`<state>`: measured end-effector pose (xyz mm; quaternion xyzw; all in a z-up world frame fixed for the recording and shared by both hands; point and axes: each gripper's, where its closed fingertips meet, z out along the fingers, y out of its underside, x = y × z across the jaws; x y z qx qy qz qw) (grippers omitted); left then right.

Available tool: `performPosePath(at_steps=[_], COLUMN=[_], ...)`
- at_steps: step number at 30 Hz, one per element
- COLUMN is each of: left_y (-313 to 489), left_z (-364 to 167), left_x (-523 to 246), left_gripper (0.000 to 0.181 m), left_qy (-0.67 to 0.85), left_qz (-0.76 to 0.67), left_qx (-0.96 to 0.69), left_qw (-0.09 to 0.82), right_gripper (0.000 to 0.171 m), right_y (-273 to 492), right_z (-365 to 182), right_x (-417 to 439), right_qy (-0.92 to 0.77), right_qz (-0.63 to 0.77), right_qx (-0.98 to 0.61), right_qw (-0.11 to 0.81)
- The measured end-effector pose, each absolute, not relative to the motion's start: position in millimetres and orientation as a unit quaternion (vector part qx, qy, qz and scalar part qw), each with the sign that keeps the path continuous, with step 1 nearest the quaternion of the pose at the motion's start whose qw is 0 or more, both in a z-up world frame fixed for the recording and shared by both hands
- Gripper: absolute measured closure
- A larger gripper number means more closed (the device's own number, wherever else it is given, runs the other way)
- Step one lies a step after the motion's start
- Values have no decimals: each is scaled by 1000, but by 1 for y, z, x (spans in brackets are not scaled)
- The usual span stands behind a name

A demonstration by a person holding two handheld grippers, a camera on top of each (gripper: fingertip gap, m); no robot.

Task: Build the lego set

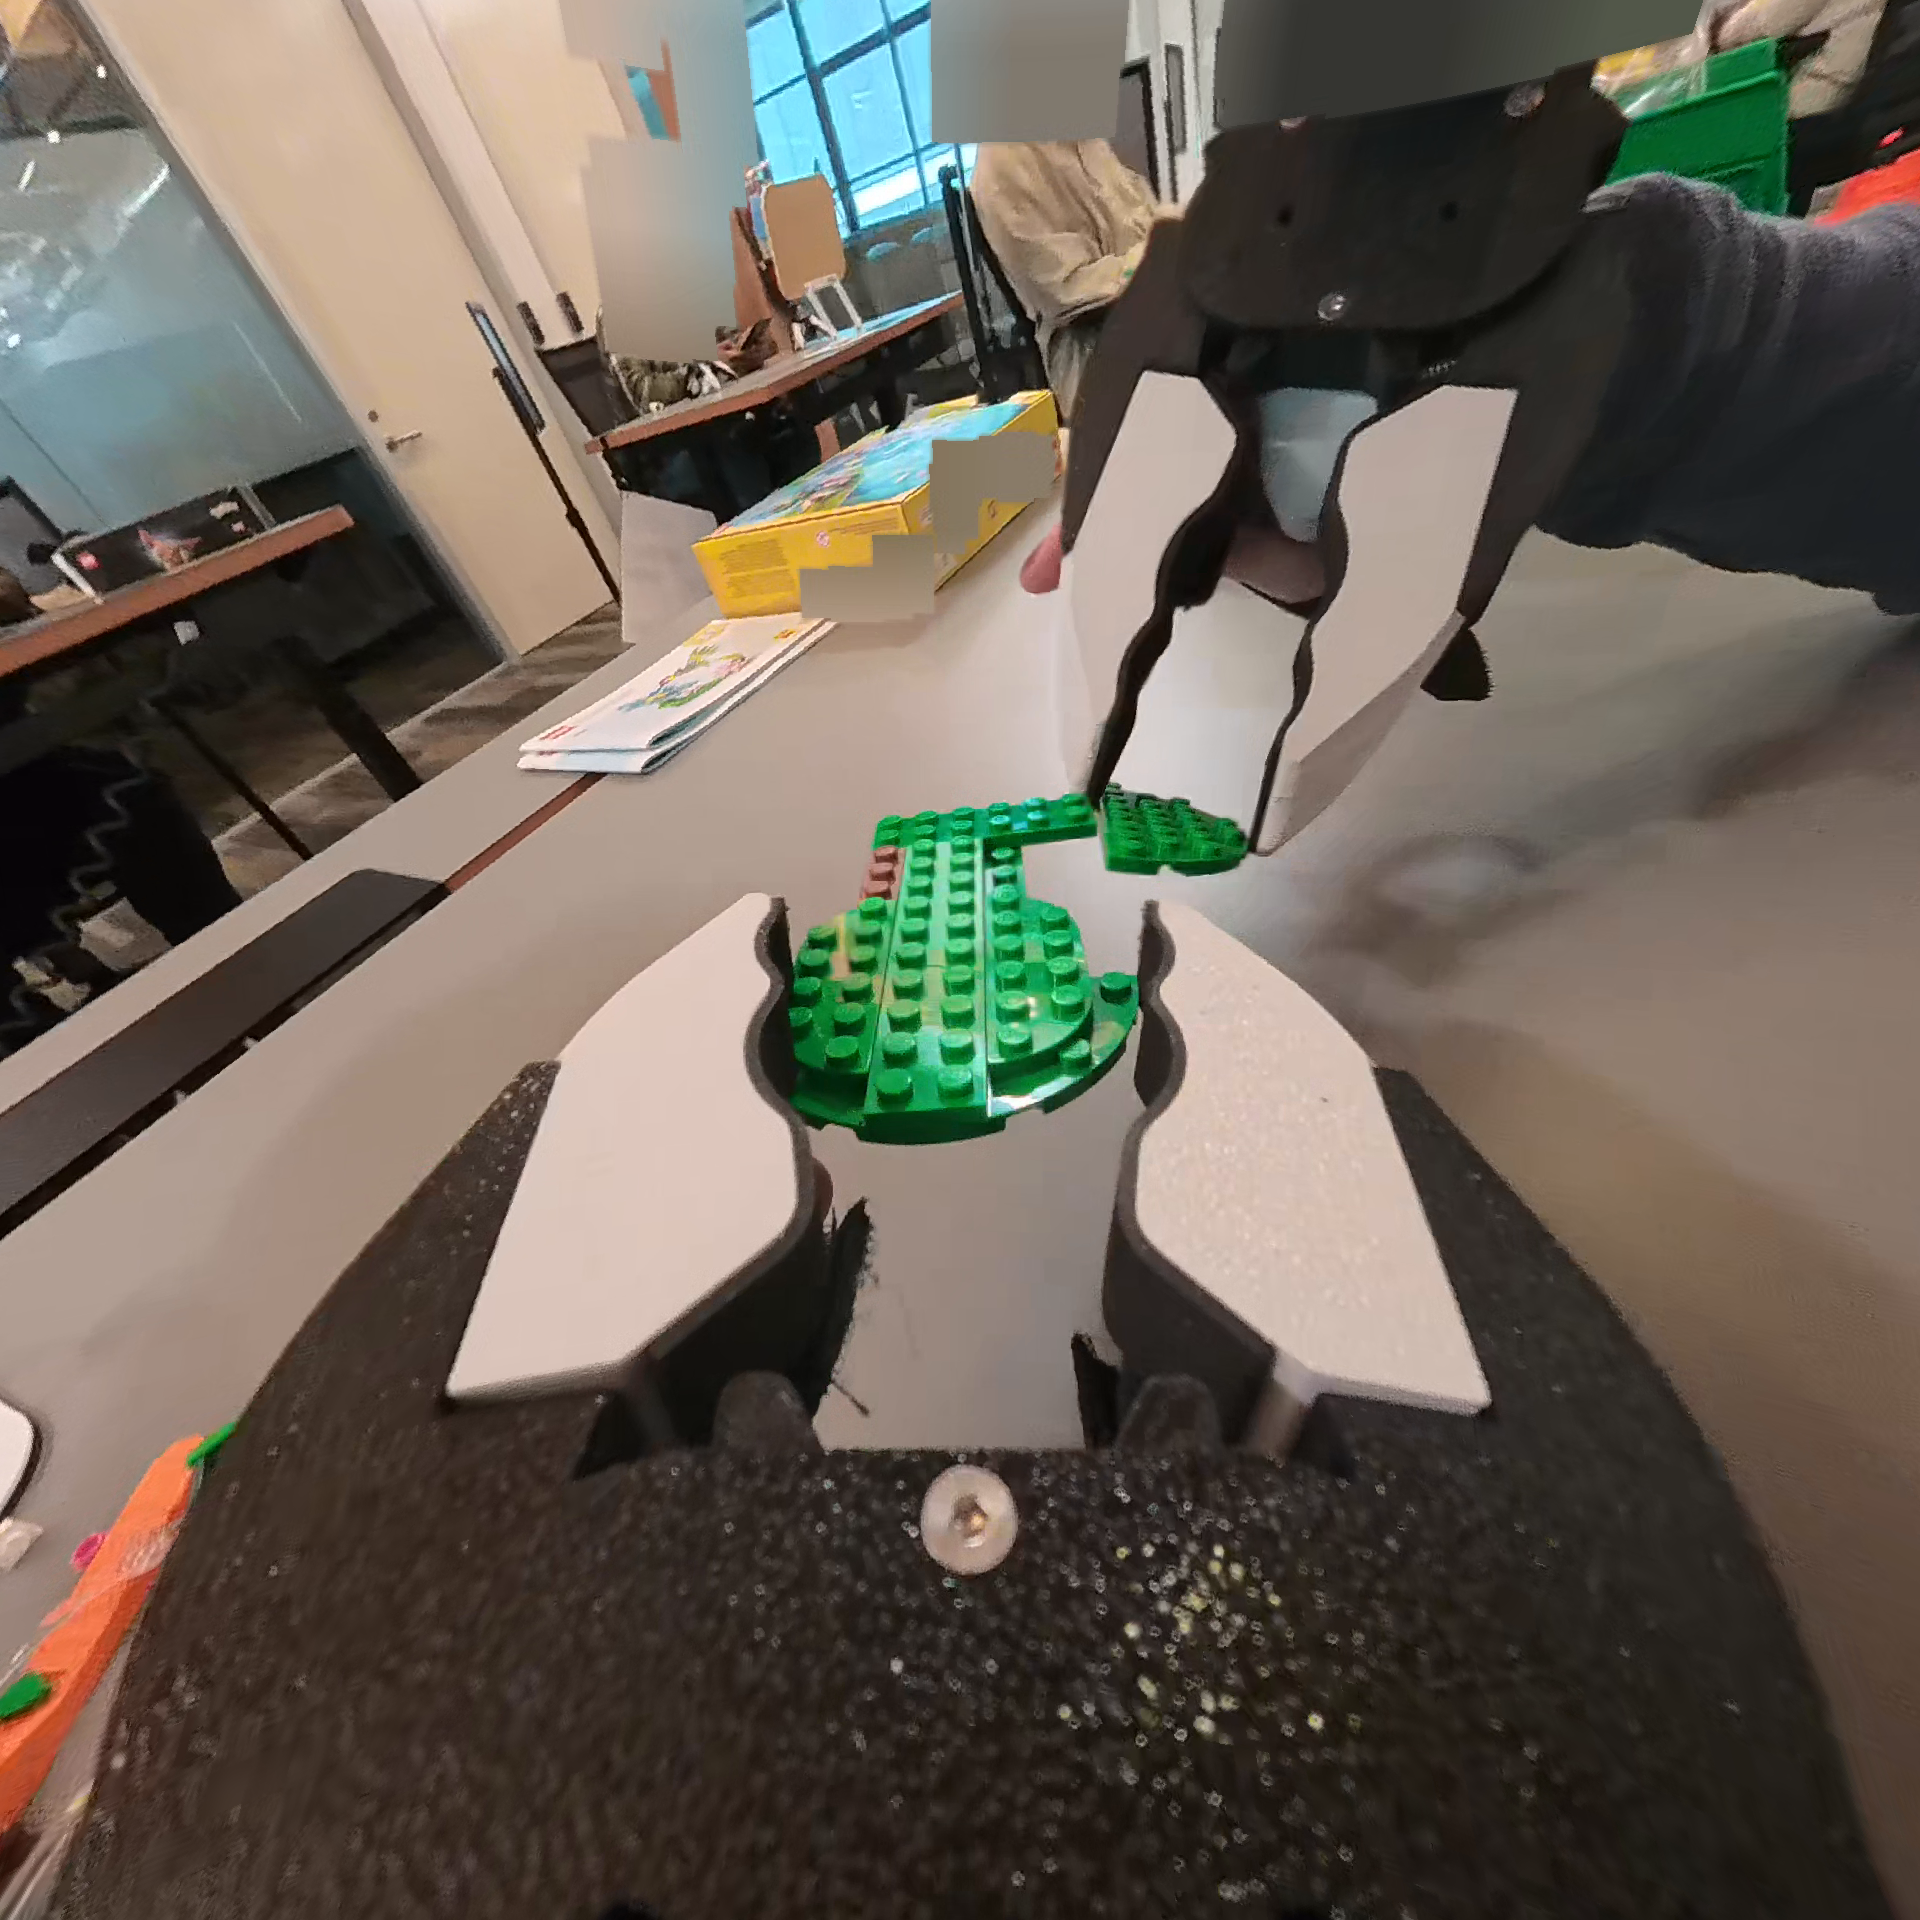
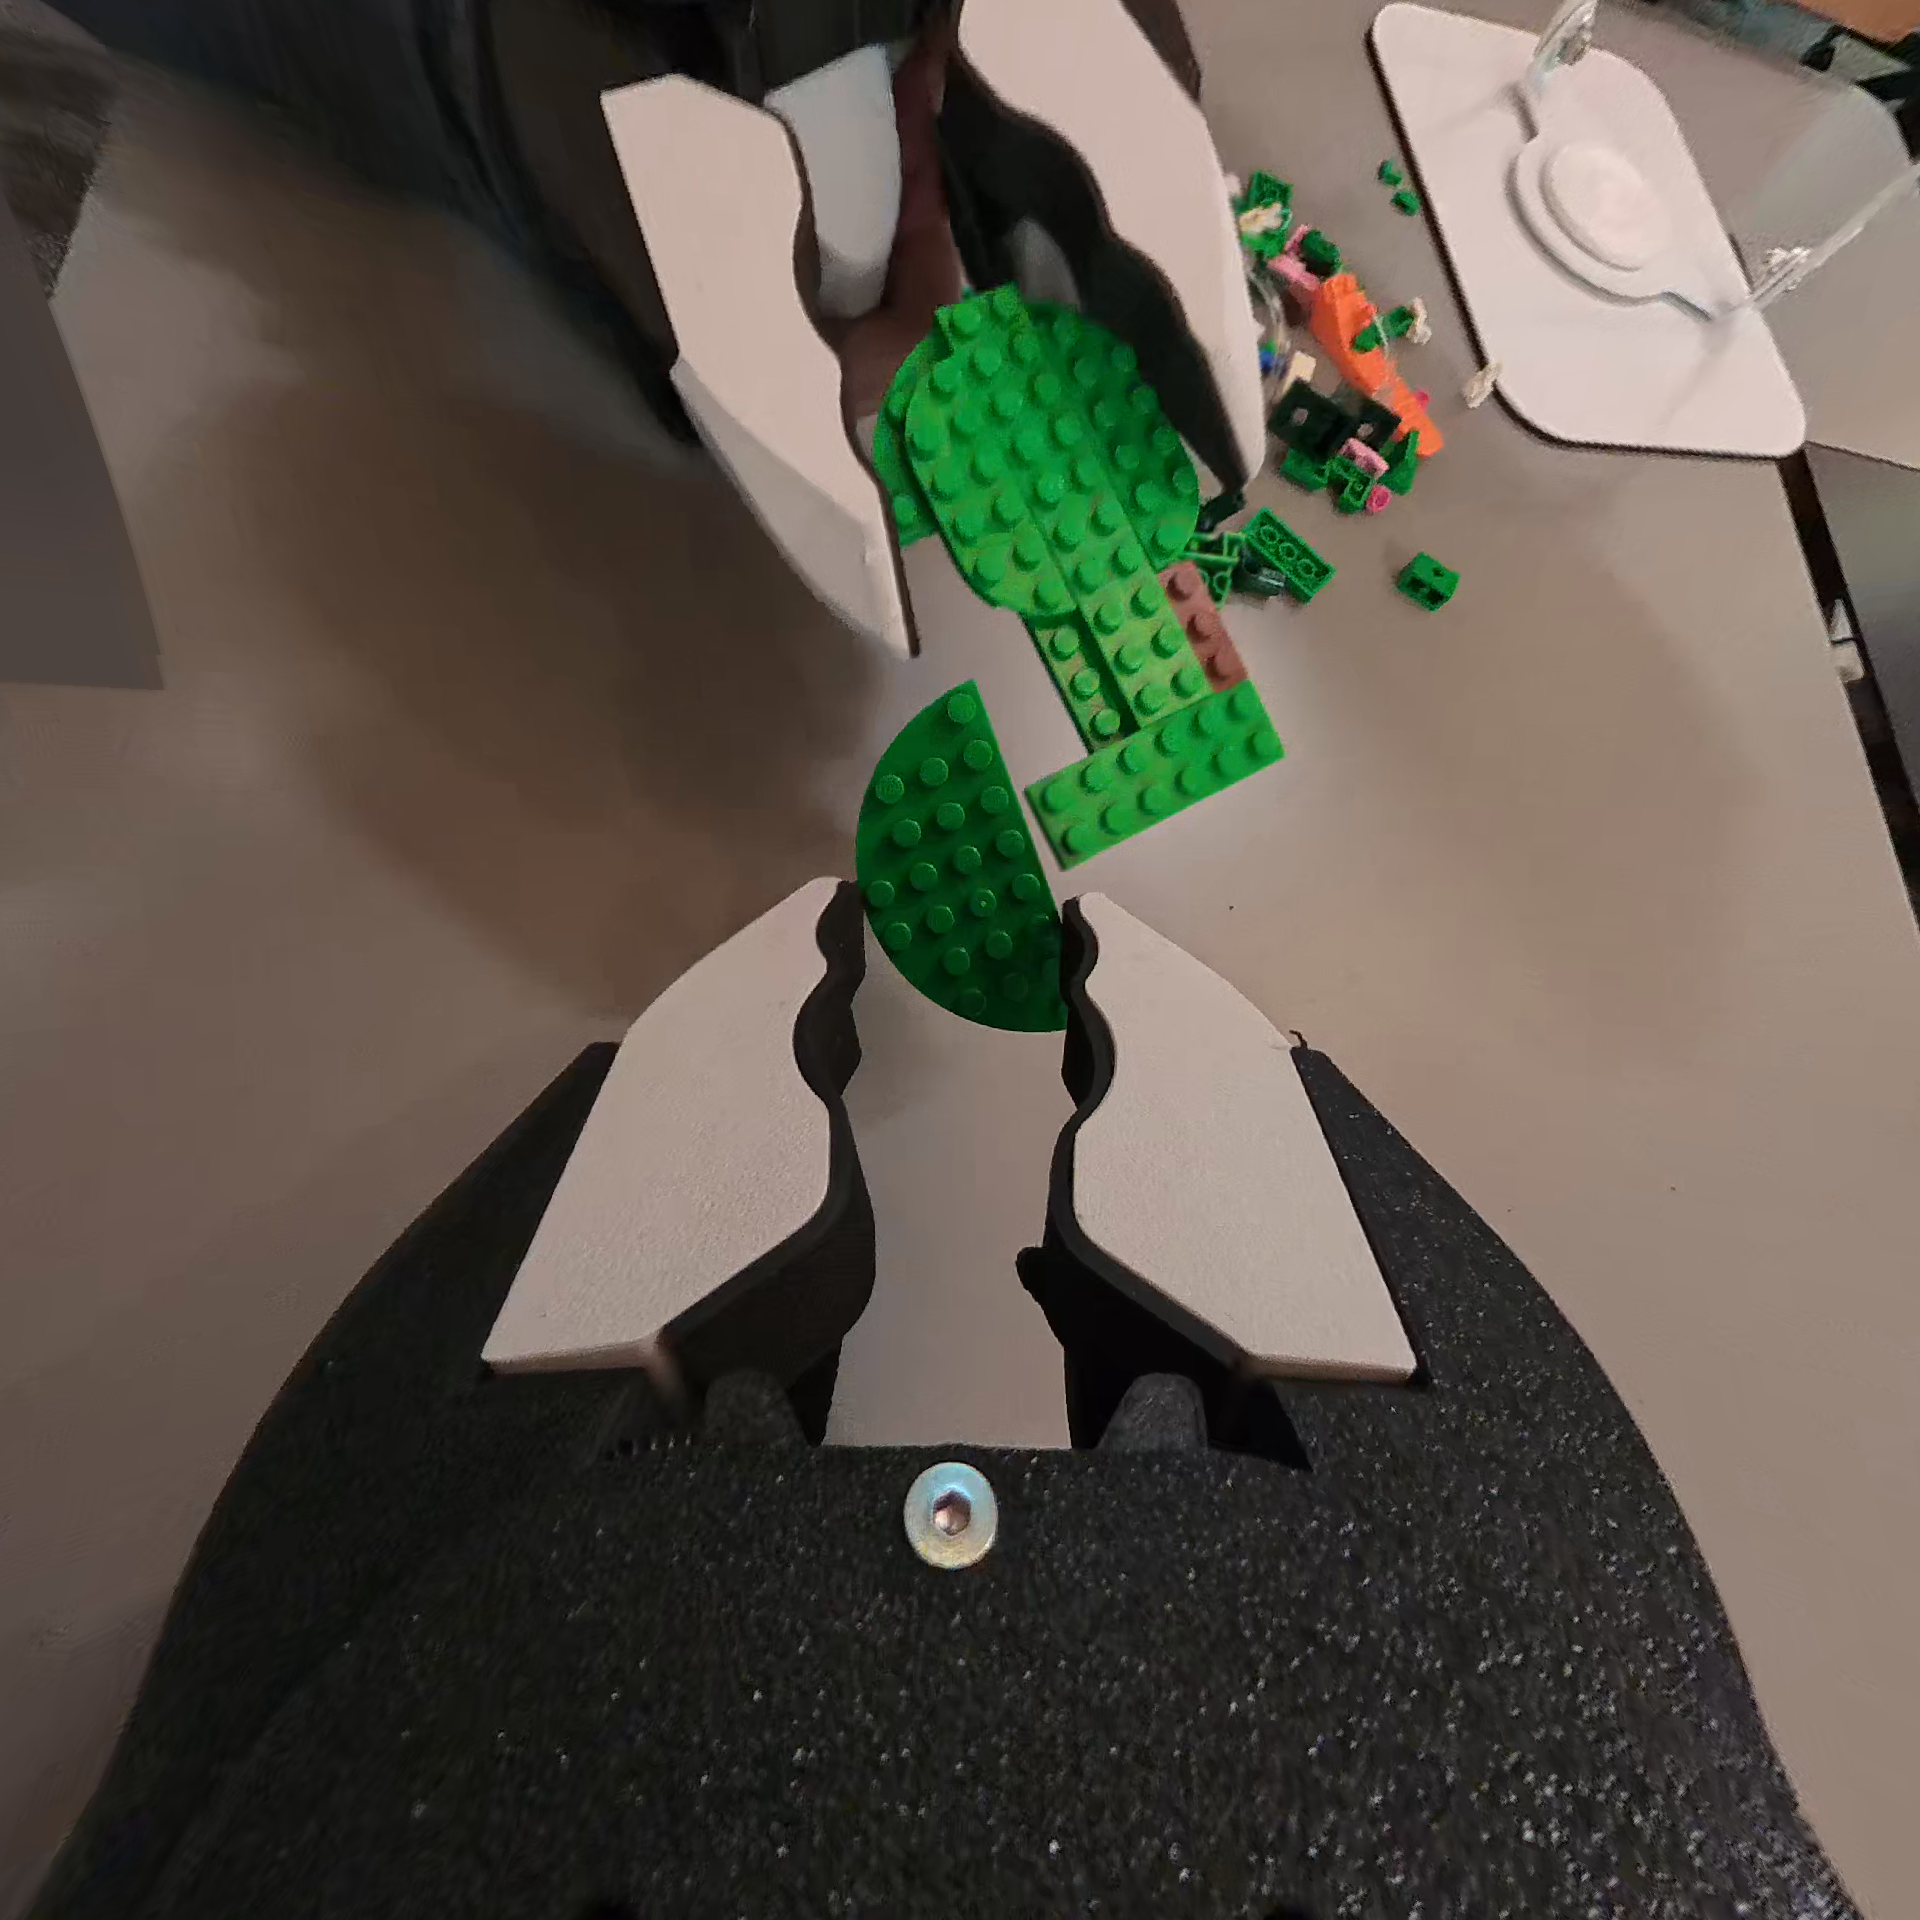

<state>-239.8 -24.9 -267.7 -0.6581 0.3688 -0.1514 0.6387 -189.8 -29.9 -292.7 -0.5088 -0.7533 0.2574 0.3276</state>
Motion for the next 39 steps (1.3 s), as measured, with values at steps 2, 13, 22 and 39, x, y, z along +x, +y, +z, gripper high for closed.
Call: performPosePath(at_steps=[2,13,22,39], left_y=[-27,-29,-30,-28], left_z=[-268,-268,-269,-271], left_x=[-237,-234,-232,-234], left_gripper=[118,118,118,118], left_qy=[378,392,399,391], left_qz=[-144,-126,-122,-129], left_qx=[-650,-634,-630,-638], left_qw=[644,654,655,651], right_gripper=[135,136,136,136], right_y=[-33,-35,-27,-20], right_z=[-292,-297,-309,-319], right_x=[-190,-190,-182,-170], right_qy=[-754,-755,-750,-742], right_qz=[253,228,218,218], right_qx=[-507,-522,-540,-557], right_qw=[330,326,314,302])
